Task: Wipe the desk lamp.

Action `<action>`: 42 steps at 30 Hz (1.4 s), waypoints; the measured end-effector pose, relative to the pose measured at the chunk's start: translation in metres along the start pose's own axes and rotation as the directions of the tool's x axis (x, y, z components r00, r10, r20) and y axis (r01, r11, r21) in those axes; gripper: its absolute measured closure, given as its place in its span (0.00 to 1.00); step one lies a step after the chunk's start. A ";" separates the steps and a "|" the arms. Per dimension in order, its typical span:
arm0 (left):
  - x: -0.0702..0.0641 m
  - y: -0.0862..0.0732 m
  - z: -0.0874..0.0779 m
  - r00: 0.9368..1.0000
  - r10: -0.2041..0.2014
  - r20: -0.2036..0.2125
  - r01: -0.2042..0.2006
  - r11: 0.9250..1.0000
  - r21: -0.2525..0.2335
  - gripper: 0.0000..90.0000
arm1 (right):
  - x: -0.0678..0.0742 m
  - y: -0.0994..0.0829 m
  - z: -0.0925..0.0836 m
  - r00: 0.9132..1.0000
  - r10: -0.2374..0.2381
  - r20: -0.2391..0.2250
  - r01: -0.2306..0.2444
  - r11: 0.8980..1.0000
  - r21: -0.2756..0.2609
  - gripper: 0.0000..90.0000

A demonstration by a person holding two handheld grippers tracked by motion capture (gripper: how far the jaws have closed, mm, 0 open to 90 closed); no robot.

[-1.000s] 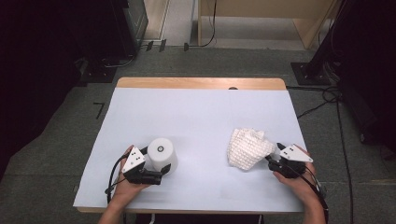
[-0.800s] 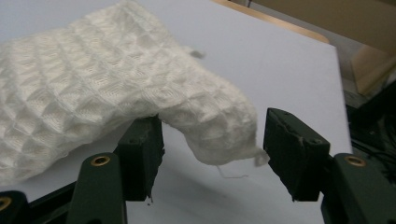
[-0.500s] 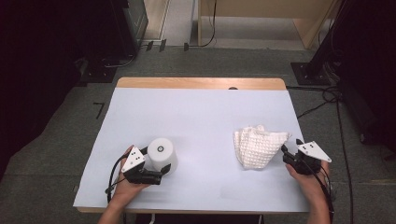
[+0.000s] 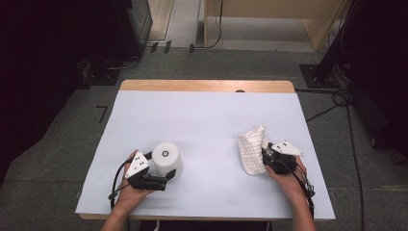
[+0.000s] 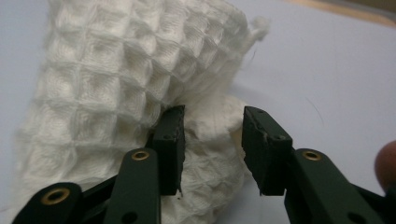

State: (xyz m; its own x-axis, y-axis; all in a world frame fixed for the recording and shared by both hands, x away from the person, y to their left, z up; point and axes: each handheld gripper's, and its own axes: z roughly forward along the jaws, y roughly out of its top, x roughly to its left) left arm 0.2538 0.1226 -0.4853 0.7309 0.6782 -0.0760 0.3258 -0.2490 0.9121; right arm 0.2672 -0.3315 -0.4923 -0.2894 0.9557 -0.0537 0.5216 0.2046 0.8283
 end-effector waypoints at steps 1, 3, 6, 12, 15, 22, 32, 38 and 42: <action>0.000 0.000 0.000 1.000 0.000 0.001 0.000 1.000 0.001 0.00 | -0.004 -0.001 -0.001 1.000 0.025 0.005 -0.025 1.000 0.005 0.61; 0.000 0.000 0.000 1.000 0.001 0.003 -0.001 1.000 0.000 0.00 | -0.015 -0.001 -0.007 0.997 0.070 0.027 -0.070 0.998 -0.008 0.59; 0.000 0.000 0.000 1.000 0.000 0.004 0.000 1.000 -0.001 0.00 | -0.030 0.000 -0.022 0.988 0.141 0.060 -0.138 0.989 -0.056 0.56; 0.000 0.000 0.000 1.000 0.000 0.003 0.000 1.000 -0.001 0.00 | -0.025 0.014 -0.049 0.982 0.184 0.031 -0.175 0.966 -0.191 0.49; 0.000 0.000 0.000 1.000 -0.001 0.004 0.001 1.000 -0.001 0.00 | -0.016 0.022 -0.056 0.982 0.191 0.004 -0.185 0.956 -0.230 0.43; 0.000 0.000 0.000 1.000 0.000 0.005 0.000 1.000 -0.001 0.00 | 0.013 0.014 -0.025 0.972 0.234 -0.008 -0.234 0.971 -0.041 0.27; -0.001 0.000 0.000 1.000 0.006 0.007 -0.006 1.000 -0.003 0.02 | 0.037 0.003 0.013 0.984 0.153 0.092 -0.165 0.975 0.147 0.20; -0.003 0.001 0.001 1.000 0.009 0.007 -0.009 1.000 0.001 0.03 | 0.035 0.003 0.014 0.984 0.158 0.083 -0.170 0.973 0.159 0.26; -0.005 0.001 0.001 1.000 0.022 0.005 -0.022 1.000 0.004 0.03 | 0.037 0.002 0.011 0.987 0.144 0.069 -0.152 0.978 0.141 0.48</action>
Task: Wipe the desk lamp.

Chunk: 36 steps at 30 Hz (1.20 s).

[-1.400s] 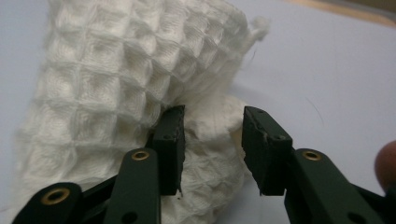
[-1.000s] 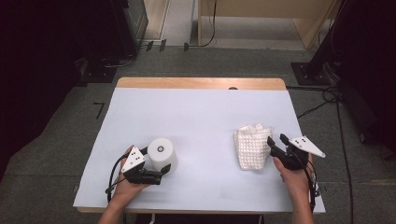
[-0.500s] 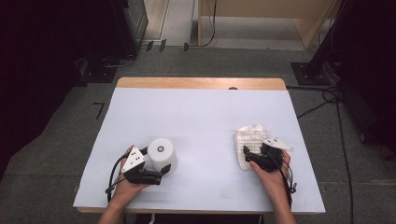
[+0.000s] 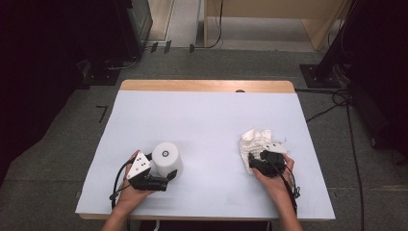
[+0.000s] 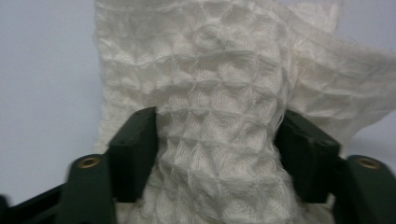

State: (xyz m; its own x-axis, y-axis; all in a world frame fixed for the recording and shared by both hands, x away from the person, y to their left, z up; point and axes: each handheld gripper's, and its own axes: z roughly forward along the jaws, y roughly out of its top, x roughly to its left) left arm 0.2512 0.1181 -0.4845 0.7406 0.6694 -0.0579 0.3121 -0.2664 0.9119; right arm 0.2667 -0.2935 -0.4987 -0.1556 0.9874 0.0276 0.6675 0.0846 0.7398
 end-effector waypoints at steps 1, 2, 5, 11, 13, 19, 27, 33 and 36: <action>0.000 0.000 0.000 1.000 0.001 -0.001 -0.001 1.000 0.000 0.03 | 0.000 -0.001 -0.001 1.000 -0.003 -0.004 0.003 1.000 -0.008 0.58; 0.000 0.000 -0.001 1.000 0.007 -0.003 -0.007 1.000 -0.006 0.03 | 0.000 -0.001 -0.001 1.000 -0.008 -0.018 0.008 1.000 -0.016 0.65; 0.001 0.000 -0.002 1.000 -0.004 0.002 0.004 1.000 -0.020 0.08 | -0.001 -0.002 -0.002 1.000 -0.015 -0.027 0.014 1.000 -0.028 0.79; 0.001 0.001 -0.001 1.000 -0.003 -0.001 0.003 1.000 -0.014 0.08 | 0.002 0.001 -0.008 0.997 -0.032 -0.074 0.025 0.996 -0.085 0.87; 0.001 0.001 -0.001 1.000 -0.003 -0.001 0.003 1.000 -0.014 0.08 | 0.004 0.004 -0.014 0.993 -0.029 -0.116 0.014 0.992 -0.129 0.87; 0.001 0.002 0.002 1.000 -0.013 -0.003 0.013 1.000 -0.014 0.07 | 0.025 0.016 -0.036 0.973 -0.090 -0.213 0.030 0.963 -0.269 0.87; 0.000 0.004 0.004 1.000 -0.016 -0.010 0.015 1.000 -0.005 0.08 | 0.063 0.029 -0.055 0.941 -0.184 -0.283 0.073 0.929 -0.362 0.86; -0.001 0.003 0.006 1.000 -0.015 -0.006 0.015 1.000 0.004 0.07 | 0.081 0.034 -0.062 0.912 -0.193 -0.361 0.053 0.930 -0.363 0.85; -0.001 0.003 0.008 1.000 -0.017 -0.008 0.017 1.000 0.012 0.07 | 0.092 0.037 -0.066 0.895 -0.196 -0.400 0.043 0.932 -0.361 0.84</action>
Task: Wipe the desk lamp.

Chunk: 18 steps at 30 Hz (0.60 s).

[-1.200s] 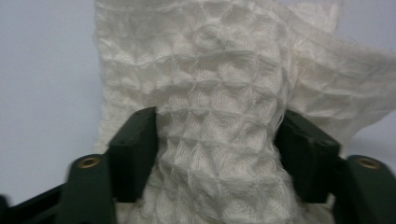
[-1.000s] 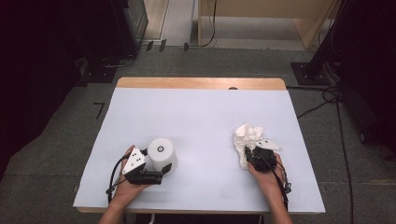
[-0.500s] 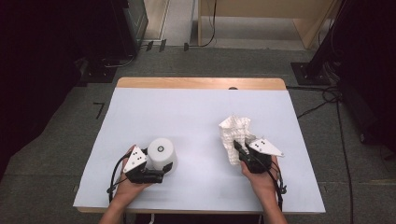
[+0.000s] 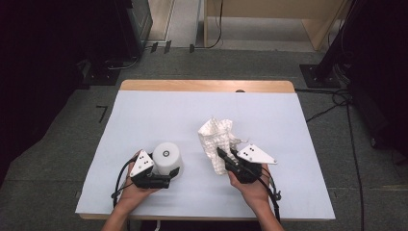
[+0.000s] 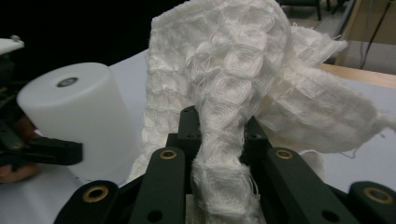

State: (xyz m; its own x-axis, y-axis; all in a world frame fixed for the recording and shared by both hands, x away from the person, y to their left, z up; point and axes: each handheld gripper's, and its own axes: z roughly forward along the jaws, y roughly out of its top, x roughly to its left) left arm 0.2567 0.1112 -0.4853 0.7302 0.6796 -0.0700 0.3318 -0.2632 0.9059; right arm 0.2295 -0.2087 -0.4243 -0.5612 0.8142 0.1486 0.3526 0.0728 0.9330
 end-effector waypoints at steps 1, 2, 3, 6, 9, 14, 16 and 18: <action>0.000 0.000 0.001 1.000 0.000 -0.003 0.000 1.000 0.011 0.07 | 0.003 0.002 0.001 1.000 -0.007 -0.011 0.007 1.000 -0.001 0.83; 0.000 0.000 0.003 1.000 -0.006 -0.004 0.006 1.000 0.021 0.06 | 0.006 0.003 0.003 1.000 -0.006 -0.020 0.006 1.000 -0.004 0.83; 0.000 -0.001 0.004 1.000 0.001 -0.009 -0.001 0.999 0.032 0.06 | 0.009 0.005 0.004 1.000 -0.010 -0.028 0.010 1.000 -0.004 0.83; -0.003 0.000 0.002 0.999 0.027 -0.025 -0.026 0.999 0.029 0.08 | 0.017 0.008 0.009 0.999 -0.015 -0.048 0.015 1.000 -0.010 0.84; -0.008 0.001 0.001 0.998 0.063 0.001 -0.063 0.997 0.040 0.09 | 0.026 0.010 0.015 0.997 -0.014 -0.074 0.014 1.000 -0.002 0.84; -0.023 0.010 0.006 0.992 0.119 0.042 -0.122 0.990 0.076 0.10 | 0.044 0.017 0.024 0.994 -0.014 -0.108 0.013 1.000 -0.010 0.84; -0.031 0.014 0.007 0.988 0.143 0.059 -0.147 0.986 0.074 0.10 | 0.052 0.021 0.026 0.991 -0.011 -0.134 0.010 1.000 -0.007 0.84; -0.036 0.018 0.006 0.986 0.150 0.071 -0.154 0.986 0.065 0.10 | 0.059 0.024 0.028 0.989 -0.024 -0.146 0.025 1.000 0.009 0.84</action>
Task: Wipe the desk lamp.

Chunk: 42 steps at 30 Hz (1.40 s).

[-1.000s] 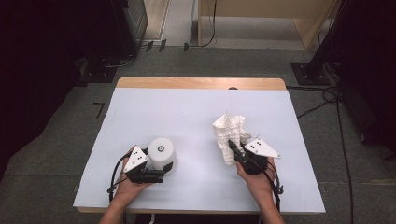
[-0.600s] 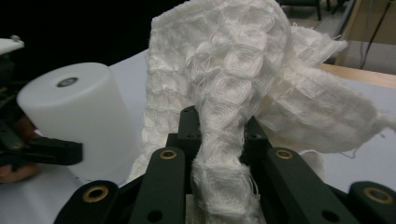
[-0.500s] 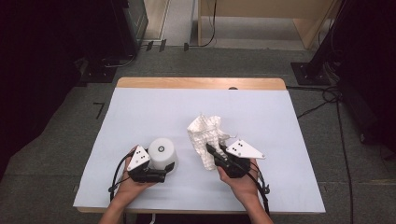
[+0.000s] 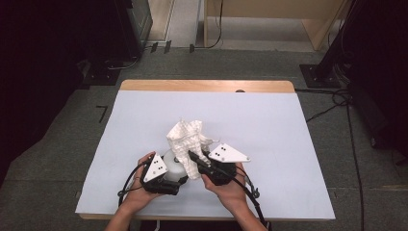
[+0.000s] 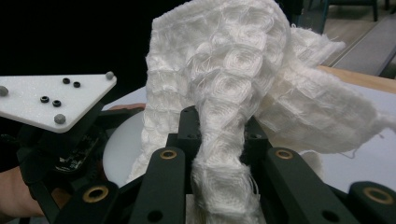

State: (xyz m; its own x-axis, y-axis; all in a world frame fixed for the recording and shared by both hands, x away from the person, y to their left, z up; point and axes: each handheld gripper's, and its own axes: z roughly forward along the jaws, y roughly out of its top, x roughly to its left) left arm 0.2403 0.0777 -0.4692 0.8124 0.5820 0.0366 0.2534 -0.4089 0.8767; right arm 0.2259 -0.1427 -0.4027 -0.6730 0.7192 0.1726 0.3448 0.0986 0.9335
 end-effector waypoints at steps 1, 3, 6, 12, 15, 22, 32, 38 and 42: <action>-0.001 0.002 -0.001 1.000 0.005 0.001 -0.005 1.000 -0.002 0.10 | 0.003 0.000 0.001 1.000 -0.006 0.002 0.006 1.000 0.015 0.84; 0.000 0.003 -0.003 1.000 0.012 -0.007 -0.012 1.000 0.000 0.10 | 0.006 0.000 0.002 0.999 -0.039 0.021 0.038 0.999 0.017 0.85; 0.000 0.006 -0.007 1.000 0.007 -0.005 -0.007 1.000 -0.008 0.10 | 0.005 -0.001 0.000 0.999 -0.027 0.030 0.026 0.999 0.027 0.85; -0.004 0.010 -0.005 1.000 0.022 -0.002 -0.022 1.000 0.004 0.10 | -0.004 -0.002 -0.004 0.999 0.004 0.036 -0.005 0.999 0.035 0.85; -0.008 0.011 0.003 1.000 0.025 0.000 -0.025 0.999 0.031 0.10 | -0.019 -0.011 -0.004 0.997 0.041 0.071 -0.047 0.996 0.074 0.85; -0.016 0.019 0.017 0.997 0.073 -0.022 -0.071 0.995 0.076 0.10 | -0.039 -0.018 -0.007 0.990 0.103 0.097 -0.113 0.988 0.108 0.86; -0.030 0.018 0.021 0.982 0.178 -0.061 -0.174 0.983 0.065 0.10 | -0.026 -0.005 -0.003 0.994 0.080 0.079 -0.085 0.994 0.067 0.86; -0.013 0.015 0.017 0.997 0.074 -0.002 -0.073 0.996 0.041 0.10 | -0.043 -0.019 -0.004 0.986 0.123 0.112 -0.136 0.984 0.116 0.87; -0.018 0.016 0.017 0.994 0.111 -0.018 -0.110 0.993 0.043 0.10 | -0.031 -0.015 -0.012 0.995 0.096 0.020 -0.097 0.992 0.077 0.87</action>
State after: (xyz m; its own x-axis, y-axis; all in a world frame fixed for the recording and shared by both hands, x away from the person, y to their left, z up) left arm 0.2385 0.0486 -0.4644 0.8257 0.5458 0.1427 0.1847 -0.5005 0.8458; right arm 0.2339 -0.1752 -0.4179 -0.6238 0.7389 0.2548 0.4577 0.0810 0.8854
